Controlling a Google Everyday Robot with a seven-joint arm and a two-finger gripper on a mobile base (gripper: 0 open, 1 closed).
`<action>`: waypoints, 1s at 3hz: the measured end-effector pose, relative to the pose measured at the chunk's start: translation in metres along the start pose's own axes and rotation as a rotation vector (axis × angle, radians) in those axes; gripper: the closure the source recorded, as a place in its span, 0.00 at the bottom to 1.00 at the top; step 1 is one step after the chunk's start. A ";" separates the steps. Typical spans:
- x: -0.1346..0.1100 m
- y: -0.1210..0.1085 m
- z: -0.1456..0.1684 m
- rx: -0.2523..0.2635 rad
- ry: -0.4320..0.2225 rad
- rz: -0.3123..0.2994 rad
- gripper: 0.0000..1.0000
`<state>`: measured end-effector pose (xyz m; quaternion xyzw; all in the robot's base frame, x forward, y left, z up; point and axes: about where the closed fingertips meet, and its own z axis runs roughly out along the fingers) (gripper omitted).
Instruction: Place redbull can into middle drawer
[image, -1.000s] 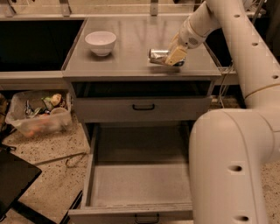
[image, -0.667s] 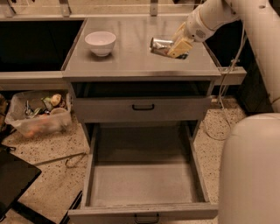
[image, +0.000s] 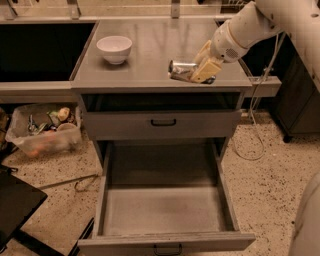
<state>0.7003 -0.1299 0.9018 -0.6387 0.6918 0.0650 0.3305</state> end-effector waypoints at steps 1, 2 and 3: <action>-0.002 0.000 0.005 -0.010 -0.017 -0.005 1.00; -0.007 0.030 -0.007 -0.054 -0.054 0.008 1.00; -0.013 0.085 -0.006 -0.123 -0.166 0.046 1.00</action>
Offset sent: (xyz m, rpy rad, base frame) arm -0.0894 0.0076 -0.0069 0.0880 0.1163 0.0752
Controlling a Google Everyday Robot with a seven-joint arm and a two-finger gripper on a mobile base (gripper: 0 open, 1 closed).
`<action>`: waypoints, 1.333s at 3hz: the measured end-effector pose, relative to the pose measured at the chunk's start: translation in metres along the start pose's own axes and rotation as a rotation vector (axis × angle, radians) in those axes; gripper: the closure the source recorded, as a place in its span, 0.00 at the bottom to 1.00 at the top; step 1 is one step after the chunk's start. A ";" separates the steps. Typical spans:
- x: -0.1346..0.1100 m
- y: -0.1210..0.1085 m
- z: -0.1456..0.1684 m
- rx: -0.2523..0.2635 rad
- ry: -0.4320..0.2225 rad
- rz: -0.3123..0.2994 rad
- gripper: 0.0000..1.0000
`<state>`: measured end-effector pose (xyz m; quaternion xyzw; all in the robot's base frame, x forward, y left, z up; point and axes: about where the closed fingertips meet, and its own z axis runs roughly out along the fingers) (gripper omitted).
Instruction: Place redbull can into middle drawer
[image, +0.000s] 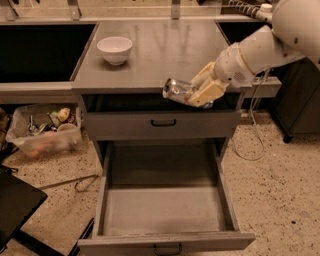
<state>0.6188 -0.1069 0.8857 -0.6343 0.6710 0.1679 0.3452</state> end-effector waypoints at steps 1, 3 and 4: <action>0.003 0.054 0.047 -0.120 -0.118 0.040 1.00; 0.013 0.107 0.133 -0.258 -0.216 0.065 1.00; 0.013 0.108 0.133 -0.259 -0.215 0.065 1.00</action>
Offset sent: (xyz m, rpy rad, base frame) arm -0.0781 0.1115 -0.1324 0.2870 0.2101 0.2400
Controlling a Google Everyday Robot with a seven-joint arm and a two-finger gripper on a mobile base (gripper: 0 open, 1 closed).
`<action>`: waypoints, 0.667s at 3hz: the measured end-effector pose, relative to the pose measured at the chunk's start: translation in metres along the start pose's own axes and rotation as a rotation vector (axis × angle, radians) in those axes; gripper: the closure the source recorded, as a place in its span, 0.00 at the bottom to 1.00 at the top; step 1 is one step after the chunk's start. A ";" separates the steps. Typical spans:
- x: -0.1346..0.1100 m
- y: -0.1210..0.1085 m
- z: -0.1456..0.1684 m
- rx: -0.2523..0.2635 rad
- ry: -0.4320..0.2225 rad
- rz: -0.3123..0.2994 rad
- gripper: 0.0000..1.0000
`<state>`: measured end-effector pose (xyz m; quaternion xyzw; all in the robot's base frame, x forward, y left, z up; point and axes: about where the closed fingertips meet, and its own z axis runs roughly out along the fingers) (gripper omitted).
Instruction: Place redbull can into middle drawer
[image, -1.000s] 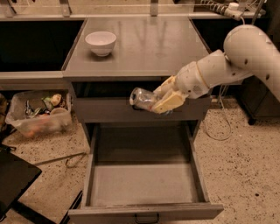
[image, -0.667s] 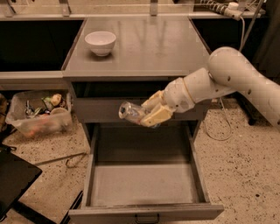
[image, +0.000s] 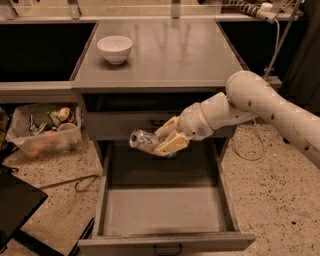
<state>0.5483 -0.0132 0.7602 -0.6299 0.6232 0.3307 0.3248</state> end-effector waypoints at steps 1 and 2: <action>0.012 0.009 0.010 0.045 0.018 0.035 1.00; 0.051 0.037 0.042 0.106 0.022 0.132 1.00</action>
Offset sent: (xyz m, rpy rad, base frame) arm -0.0518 0.0179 -0.1708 -0.0132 0.0448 -0.4620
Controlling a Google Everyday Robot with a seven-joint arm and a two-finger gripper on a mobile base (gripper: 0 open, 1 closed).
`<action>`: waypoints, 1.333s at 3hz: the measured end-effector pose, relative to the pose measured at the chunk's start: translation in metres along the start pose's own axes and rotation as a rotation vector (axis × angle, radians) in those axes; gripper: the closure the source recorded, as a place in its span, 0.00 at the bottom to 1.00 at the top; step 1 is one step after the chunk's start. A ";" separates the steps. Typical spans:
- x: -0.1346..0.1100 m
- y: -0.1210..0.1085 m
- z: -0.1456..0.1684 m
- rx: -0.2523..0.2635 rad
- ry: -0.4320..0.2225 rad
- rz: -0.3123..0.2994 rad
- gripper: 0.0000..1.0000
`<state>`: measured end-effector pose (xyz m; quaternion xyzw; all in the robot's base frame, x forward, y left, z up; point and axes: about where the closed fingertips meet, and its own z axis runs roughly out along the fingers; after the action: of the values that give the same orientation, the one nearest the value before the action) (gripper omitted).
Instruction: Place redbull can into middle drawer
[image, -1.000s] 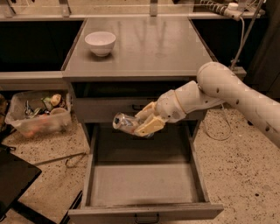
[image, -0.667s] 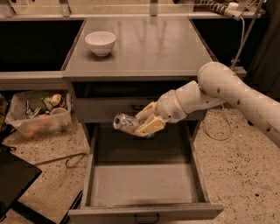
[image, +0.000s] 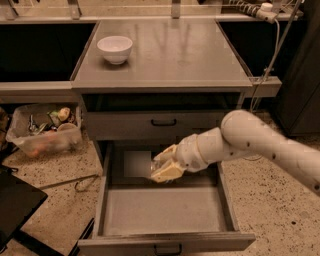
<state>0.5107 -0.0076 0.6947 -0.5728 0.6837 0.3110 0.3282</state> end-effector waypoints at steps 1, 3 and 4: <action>0.046 0.018 0.060 0.006 -0.028 0.071 1.00; 0.105 -0.078 0.156 0.258 -0.177 0.122 1.00; 0.105 -0.078 0.156 0.258 -0.177 0.122 1.00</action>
Offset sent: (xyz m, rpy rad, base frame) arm 0.0823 0.0740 -0.2095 0.2024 -0.0533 -0.2598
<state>0.5888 0.0447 0.5146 -0.4538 0.7198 0.2891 0.4387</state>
